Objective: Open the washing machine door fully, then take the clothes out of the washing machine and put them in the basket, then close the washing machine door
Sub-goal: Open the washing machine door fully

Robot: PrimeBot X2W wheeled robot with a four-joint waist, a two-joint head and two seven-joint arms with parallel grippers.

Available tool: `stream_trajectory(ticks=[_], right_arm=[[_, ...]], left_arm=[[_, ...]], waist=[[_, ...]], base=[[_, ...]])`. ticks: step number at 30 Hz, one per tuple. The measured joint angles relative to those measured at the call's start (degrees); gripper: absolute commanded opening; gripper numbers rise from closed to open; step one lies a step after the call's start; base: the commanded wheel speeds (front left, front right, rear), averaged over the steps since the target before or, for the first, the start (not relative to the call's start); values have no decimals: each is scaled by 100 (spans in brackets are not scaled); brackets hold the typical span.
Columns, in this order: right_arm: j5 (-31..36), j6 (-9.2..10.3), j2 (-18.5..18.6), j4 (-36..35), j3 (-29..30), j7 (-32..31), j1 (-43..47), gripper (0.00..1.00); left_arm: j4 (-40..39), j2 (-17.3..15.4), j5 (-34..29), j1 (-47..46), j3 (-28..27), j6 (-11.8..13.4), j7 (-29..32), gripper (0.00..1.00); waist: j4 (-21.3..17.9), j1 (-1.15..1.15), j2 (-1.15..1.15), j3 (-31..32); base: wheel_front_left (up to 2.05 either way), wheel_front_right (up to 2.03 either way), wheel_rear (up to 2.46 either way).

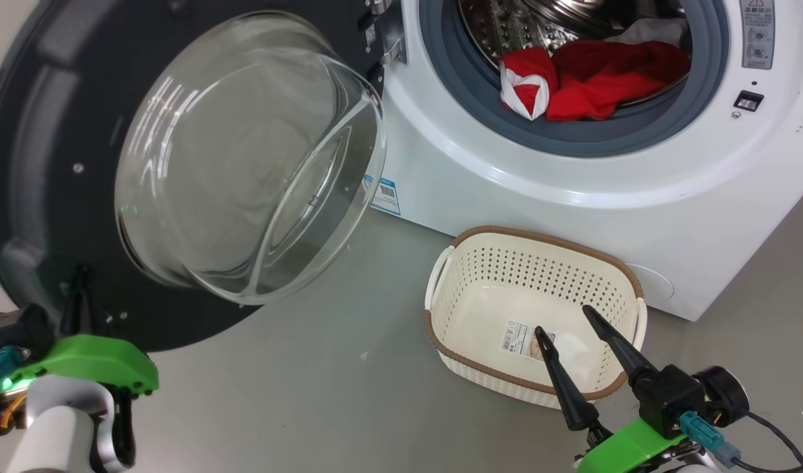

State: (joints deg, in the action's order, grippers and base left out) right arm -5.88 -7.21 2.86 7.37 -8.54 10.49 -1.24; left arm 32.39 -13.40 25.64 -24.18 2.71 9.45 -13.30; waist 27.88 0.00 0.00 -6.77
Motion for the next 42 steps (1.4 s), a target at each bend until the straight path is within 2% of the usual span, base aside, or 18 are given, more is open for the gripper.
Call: stream_trajectory(ticks=[7, 15, 25, 26, 27, 29, 30, 32, 33, 42], right_arm=[[2, 0, 2, -40, -32, -45, -30, 100], [45, 0, 5, -78, -37, -77, -135, 100], [44, 0, 7, -31, -25, -65, -135, 100], [43, 0, 7, -19, -19, -63, -135, 100], [43, 0, 7, -4, -9, -53, -135, 100], [33, 0, 7, 8, 7, -36, -135, 100], [24, 0, 7, 16, 11, -32, -135, 100], [-3, 0, 7, 36, 19, 2, -134, 100], [-18, 0, 7, 43, 25, 12, -134, 100], [-174, -1, 2, 141, 172, 189, -133, 100]], left_arm=[[513, -34, 67, -280, -101, -149, -58, 0], [1003, -75, 56, -557, -209, -191, -101, 0], [990, -57, -107, -569, -417, -242, -100, 0], [911, -48, -122, -558, -438, -242, -100, 16], [817, -34, -156, -545, -466, -242, -100, 38], [614, -1, -212, -488, -515, -242, -100, 56], [508, 21, -235, -439, -541, -242, -101, 75], [318, 70, -256, -300, -576, -241, -101, 96], [219, 87, -258, -221, -587, -237, -100, 100], [-1325, 246, -456, 560, -545, -32, -118, 100]], waist=[[-52, 0, 0, -69], [-152, 0, 0, -130], [-256, 0, 0, -108], [-262, 0, 0, -93], [-267, 0, 0, -75], [-277, 0, 0, -35], [-282, 0, 0, -14], [-293, 0, 0, 29], [-299, 0, 0, 50], [-453, 0, 0, 206]], base=[[0, 0, 0], [0, 0, 0], [0, 0, 0], [0, 0, 0], [0, 0, 0], [0, 0, 0], [0, 0, 0], [0, 0, 0], [0, 0, 0], [0, 0, 0]])
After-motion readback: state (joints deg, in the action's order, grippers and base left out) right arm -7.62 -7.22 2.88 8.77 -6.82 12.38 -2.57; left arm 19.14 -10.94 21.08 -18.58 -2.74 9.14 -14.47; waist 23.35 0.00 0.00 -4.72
